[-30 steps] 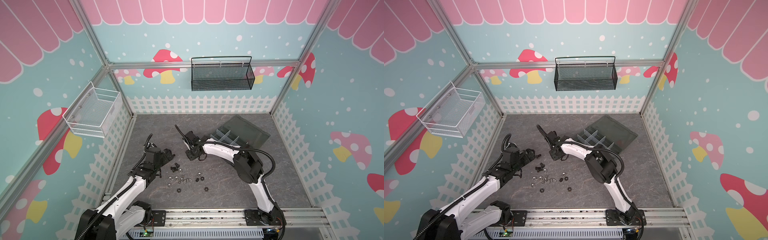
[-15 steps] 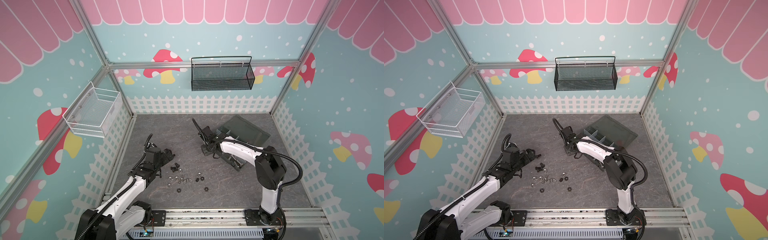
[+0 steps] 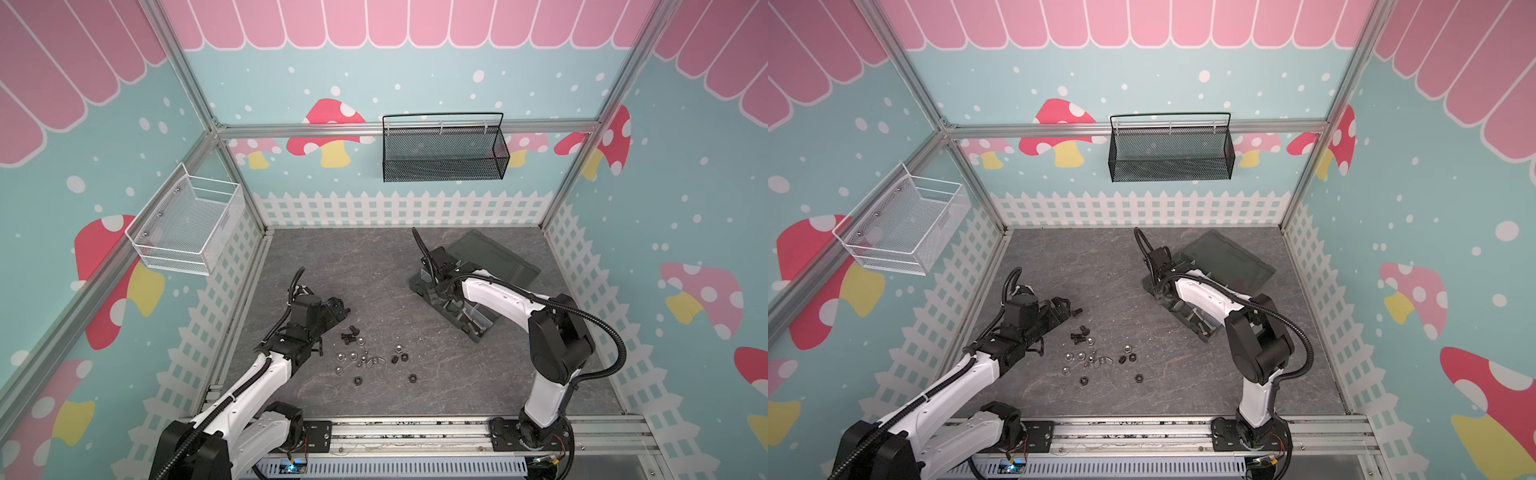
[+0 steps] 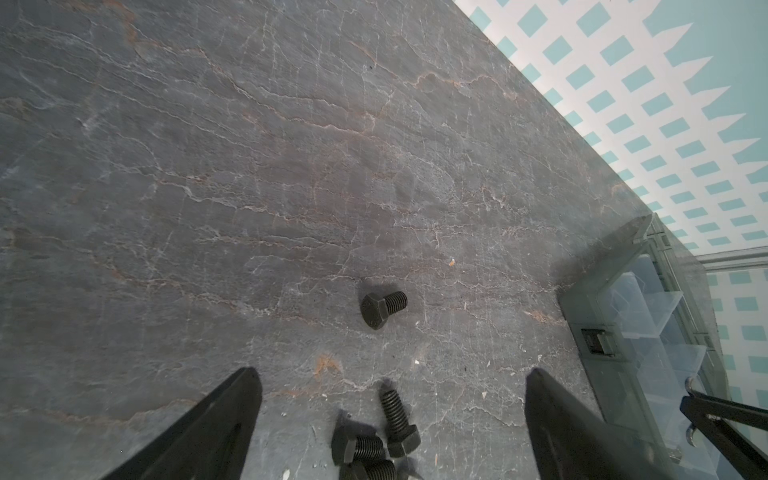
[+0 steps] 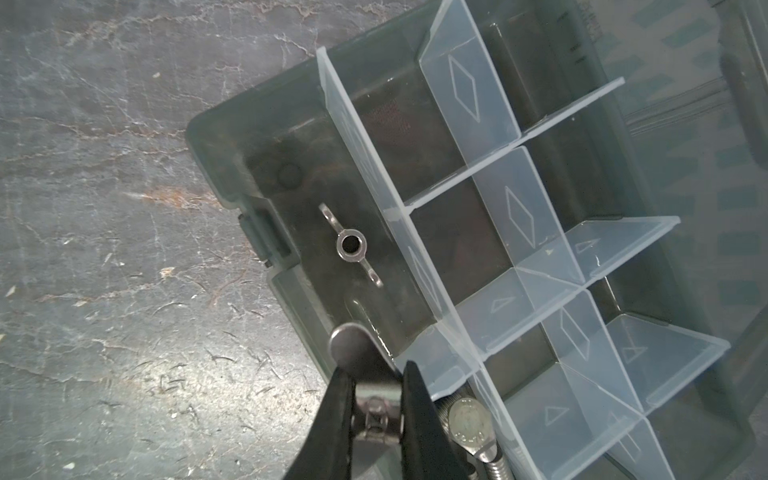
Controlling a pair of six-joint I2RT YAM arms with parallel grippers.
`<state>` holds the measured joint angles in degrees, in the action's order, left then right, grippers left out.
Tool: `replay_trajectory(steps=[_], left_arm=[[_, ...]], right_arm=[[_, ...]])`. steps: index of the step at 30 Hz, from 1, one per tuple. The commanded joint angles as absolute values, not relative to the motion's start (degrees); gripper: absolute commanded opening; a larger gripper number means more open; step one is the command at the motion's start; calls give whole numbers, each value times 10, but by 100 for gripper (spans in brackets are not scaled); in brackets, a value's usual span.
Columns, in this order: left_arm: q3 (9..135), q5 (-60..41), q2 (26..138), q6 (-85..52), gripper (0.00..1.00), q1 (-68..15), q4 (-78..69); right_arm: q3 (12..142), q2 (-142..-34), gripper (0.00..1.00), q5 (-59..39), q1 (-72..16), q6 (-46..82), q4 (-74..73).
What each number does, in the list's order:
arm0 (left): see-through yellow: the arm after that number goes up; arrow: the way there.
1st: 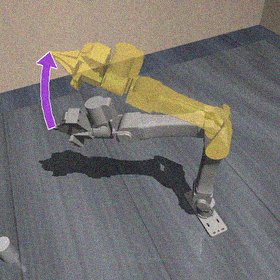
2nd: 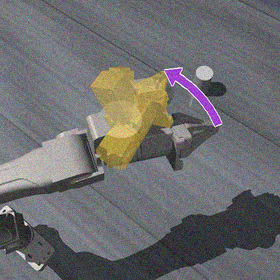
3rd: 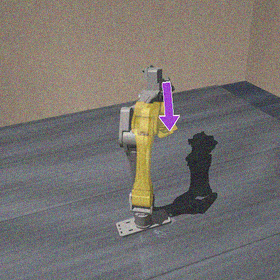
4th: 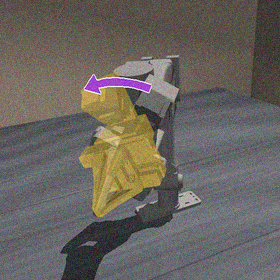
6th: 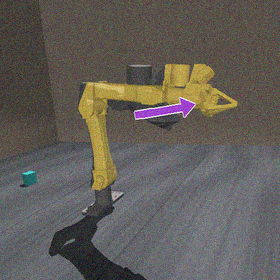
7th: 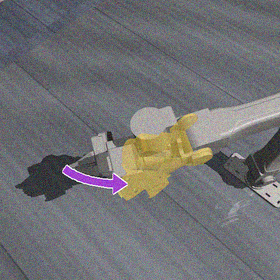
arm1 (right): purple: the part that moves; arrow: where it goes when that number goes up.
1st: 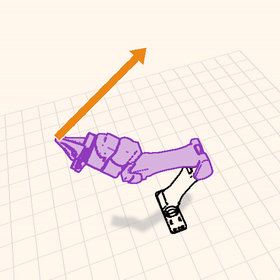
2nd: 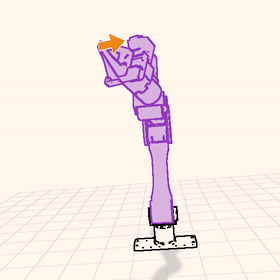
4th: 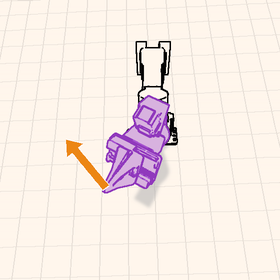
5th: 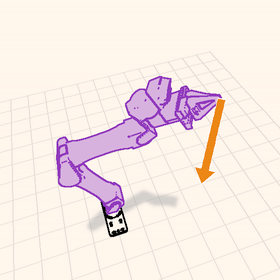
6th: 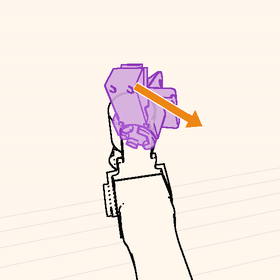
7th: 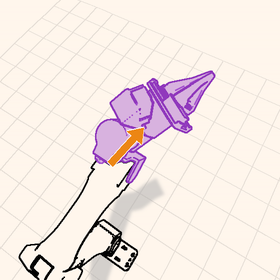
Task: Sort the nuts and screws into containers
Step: 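Carry the wing nut with the right gripper into the same compartment and release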
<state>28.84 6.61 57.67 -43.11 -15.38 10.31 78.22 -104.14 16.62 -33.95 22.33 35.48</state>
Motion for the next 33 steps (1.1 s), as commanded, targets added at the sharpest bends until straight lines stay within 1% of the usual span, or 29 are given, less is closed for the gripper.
replay_trajectory(steps=[1, 13, 15, 21, 24, 26, 33], left_arm=[[286, 71, 566, -437, 100, -150, 109], [284, 74, 564, -437, 100, -149, 111], [283, 74, 564, -437, 100, -149, 112], [283, 75, 565, -437, 100, -149, 112], [284, 75, 565, -437, 100, -149, 111], [285, 75, 566, -436, 100, -150, 111], [284, 75, 565, -437, 100, -149, 111]], right_arm=[[780, -1052, 0, 187, -334, 215, 347], [786, -1084, 0, 187, -326, 203, 336], [784, -1084, 3, 183, -326, 204, 336], [777, -1084, 24, 175, -326, 211, 336], [774, -1084, 30, 172, -326, 213, 337], [774, -1084, 33, 171, -325, 214, 337], [775, -1063, 37, 170, -326, 224, 346]])
